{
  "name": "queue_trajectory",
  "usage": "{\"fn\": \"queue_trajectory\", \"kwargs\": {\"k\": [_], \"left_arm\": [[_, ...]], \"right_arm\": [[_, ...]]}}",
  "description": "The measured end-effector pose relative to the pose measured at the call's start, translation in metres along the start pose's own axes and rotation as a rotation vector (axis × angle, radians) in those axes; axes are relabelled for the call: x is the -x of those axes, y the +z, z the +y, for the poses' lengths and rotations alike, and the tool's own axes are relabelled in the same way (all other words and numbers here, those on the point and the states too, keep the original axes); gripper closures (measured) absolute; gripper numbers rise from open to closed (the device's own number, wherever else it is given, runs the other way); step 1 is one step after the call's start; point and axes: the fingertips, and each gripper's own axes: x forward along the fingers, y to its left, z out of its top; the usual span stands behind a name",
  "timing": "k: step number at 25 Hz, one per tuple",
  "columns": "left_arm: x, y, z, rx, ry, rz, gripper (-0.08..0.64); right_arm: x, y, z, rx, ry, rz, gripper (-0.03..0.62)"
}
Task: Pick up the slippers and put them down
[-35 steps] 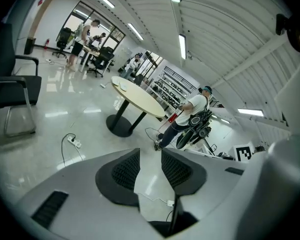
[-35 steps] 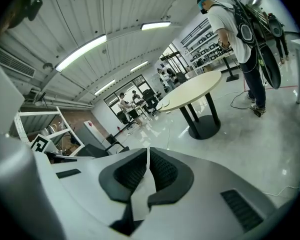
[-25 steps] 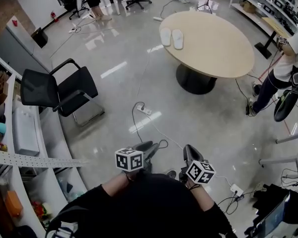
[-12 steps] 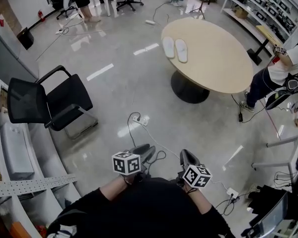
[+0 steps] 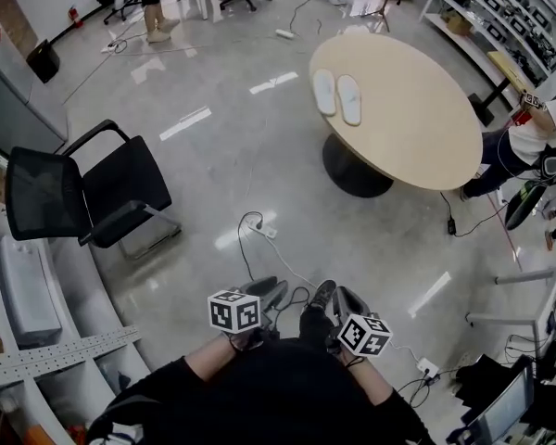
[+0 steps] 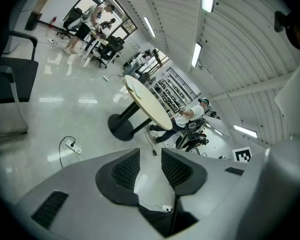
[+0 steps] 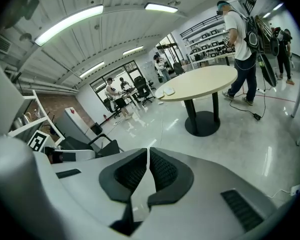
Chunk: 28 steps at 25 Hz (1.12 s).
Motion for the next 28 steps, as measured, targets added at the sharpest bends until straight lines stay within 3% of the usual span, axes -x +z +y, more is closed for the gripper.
{"fn": "queue_trajectory", "kwargs": {"k": [7,14,22,28], "left_arm": [[-0.040,0.057,0.001,0.003,0.118,-0.079,0.413],[-0.128,0.100,-0.054,-0.021,0.157,-0.111,0.413],[-0.195,0.119,-0.089,0.028,0.184,-0.098,0.413],[-0.227,0.140,-0.115,-0.066,0.169,-0.080,0.413]], "right_arm": [[-0.061,0.064,-0.026,-0.003,0.118,0.032,0.565],[-0.085,0.146,-0.086,0.019,0.210,0.032,0.565],[-0.084,0.197,-0.165,-0.062,0.186,0.025,0.565],[-0.081,0.224,-0.199,-0.113,0.162,-0.032,0.565]]}}
